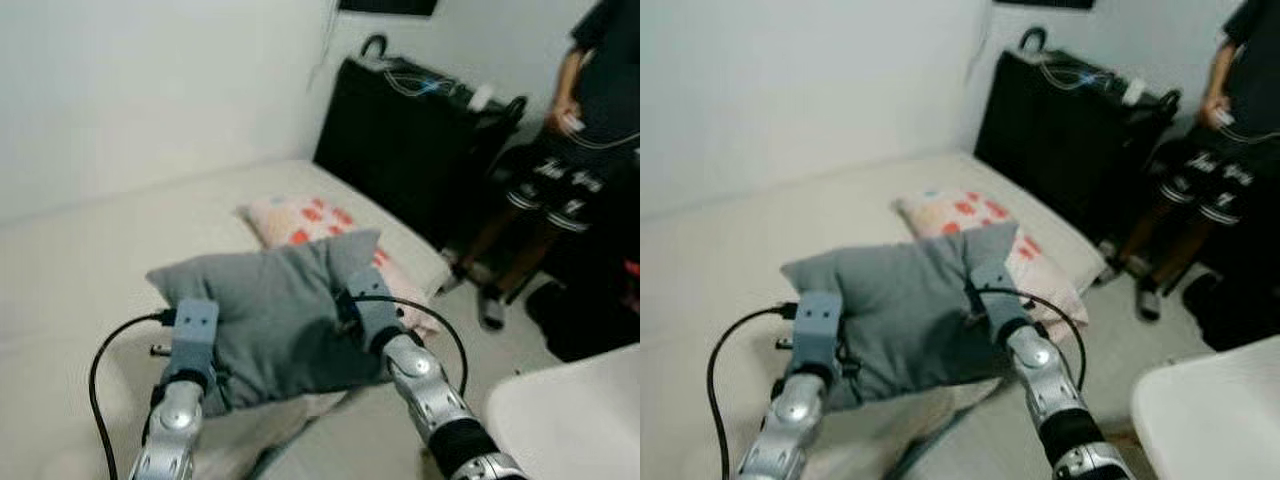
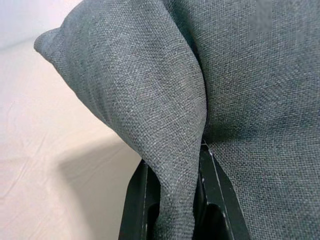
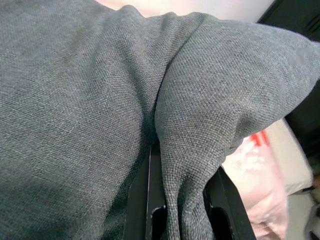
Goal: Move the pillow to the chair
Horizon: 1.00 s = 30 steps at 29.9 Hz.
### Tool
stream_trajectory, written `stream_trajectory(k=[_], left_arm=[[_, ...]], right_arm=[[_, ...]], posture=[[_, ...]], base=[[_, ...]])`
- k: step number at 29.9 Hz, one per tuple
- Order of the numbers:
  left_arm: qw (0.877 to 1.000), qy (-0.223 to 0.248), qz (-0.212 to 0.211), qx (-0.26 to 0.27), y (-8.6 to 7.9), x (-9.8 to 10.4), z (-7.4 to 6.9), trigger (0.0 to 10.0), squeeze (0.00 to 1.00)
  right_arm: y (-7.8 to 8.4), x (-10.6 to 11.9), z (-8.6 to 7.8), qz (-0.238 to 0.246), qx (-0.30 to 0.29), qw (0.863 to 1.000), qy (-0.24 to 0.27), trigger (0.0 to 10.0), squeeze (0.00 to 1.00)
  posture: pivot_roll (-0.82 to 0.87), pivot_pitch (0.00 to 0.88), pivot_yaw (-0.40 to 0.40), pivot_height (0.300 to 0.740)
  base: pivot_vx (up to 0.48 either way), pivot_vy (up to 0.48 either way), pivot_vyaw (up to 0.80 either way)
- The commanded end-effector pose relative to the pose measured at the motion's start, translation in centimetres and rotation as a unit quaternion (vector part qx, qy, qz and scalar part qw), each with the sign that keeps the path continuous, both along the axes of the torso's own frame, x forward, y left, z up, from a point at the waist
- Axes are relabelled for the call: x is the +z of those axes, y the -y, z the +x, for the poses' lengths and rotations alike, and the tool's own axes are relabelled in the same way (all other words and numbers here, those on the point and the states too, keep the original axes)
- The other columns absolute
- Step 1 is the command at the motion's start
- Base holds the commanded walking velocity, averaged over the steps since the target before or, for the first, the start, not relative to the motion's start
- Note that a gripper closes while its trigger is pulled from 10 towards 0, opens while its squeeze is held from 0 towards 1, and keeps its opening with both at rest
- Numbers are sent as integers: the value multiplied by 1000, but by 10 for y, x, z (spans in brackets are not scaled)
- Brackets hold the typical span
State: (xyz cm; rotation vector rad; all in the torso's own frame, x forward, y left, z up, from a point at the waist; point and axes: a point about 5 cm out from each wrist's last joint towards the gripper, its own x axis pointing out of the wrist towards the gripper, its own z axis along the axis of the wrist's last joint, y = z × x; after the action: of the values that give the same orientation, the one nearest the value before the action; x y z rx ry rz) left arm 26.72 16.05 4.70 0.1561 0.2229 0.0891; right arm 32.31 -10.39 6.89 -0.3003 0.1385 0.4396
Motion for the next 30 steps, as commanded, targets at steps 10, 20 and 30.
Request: stream_trajectory(k=[10, 20, 30], left_arm=[[999, 35, -11, -27, 19, 12, 6, 10000, 0], [999, 36, -7, -31, 18, 13, 8, 10000, 0], [996, 32, 27, -79, 10, 20, 17, 10000, 0]], right_arm=[[-3, -4, -2, -14, 25, 1000, -12, 10000, 0], [-4, -5, -1, -8, 14, 1000, -12, 10000, 0], [-1, -7, 1, 23, -52, 998, -15, 10000, 0]], posture=[[43, 0, -182, 721], [50, 0, -149, 721], [93, 0, -26, 721]], base=[[0, 0, -800], [0, 0, -800], [0, 0, -800]])
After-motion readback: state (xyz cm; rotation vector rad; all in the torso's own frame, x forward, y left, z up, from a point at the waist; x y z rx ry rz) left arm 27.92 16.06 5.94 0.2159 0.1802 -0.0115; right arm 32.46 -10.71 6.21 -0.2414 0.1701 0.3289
